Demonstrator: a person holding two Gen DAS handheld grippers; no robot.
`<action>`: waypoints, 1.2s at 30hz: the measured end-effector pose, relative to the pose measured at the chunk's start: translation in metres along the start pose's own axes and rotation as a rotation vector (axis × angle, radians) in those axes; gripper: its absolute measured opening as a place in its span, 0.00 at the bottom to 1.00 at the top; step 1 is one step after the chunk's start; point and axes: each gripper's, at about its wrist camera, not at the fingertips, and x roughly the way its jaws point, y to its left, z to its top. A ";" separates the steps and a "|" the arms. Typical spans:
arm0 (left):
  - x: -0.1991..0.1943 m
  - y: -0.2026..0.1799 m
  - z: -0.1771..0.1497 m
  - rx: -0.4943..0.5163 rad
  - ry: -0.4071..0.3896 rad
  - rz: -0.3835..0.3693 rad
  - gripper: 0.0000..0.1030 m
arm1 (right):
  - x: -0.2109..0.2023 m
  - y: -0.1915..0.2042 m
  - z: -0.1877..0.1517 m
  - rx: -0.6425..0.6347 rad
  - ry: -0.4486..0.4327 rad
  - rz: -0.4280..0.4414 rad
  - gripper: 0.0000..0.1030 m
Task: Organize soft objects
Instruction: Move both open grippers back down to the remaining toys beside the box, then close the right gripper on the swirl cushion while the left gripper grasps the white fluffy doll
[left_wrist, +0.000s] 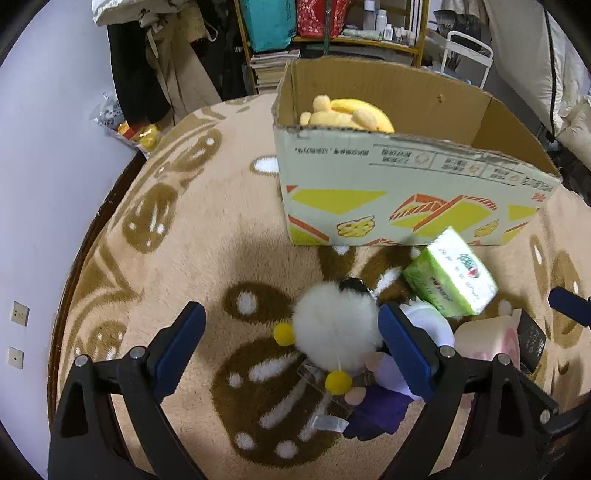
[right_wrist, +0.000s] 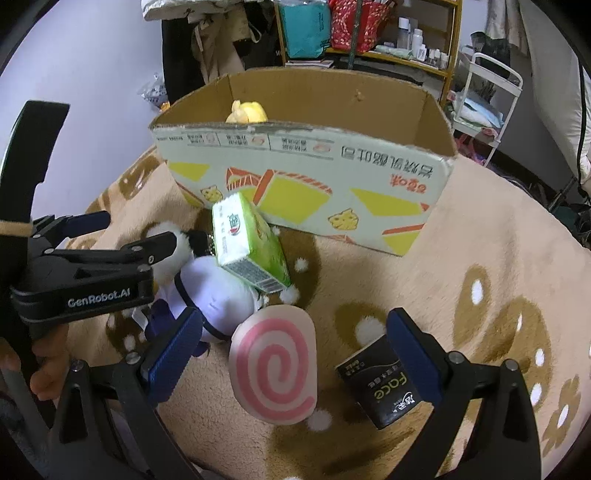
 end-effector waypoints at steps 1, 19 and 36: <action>0.002 0.000 0.000 -0.003 0.006 0.000 0.91 | 0.002 -0.001 -0.001 0.001 0.005 0.001 1.00; 0.031 0.008 0.001 -0.070 0.102 -0.044 0.91 | 0.025 -0.006 -0.003 0.010 0.094 -0.008 1.00; 0.043 0.021 0.003 -0.112 0.122 -0.105 0.76 | 0.036 -0.004 -0.006 0.009 0.128 -0.013 0.90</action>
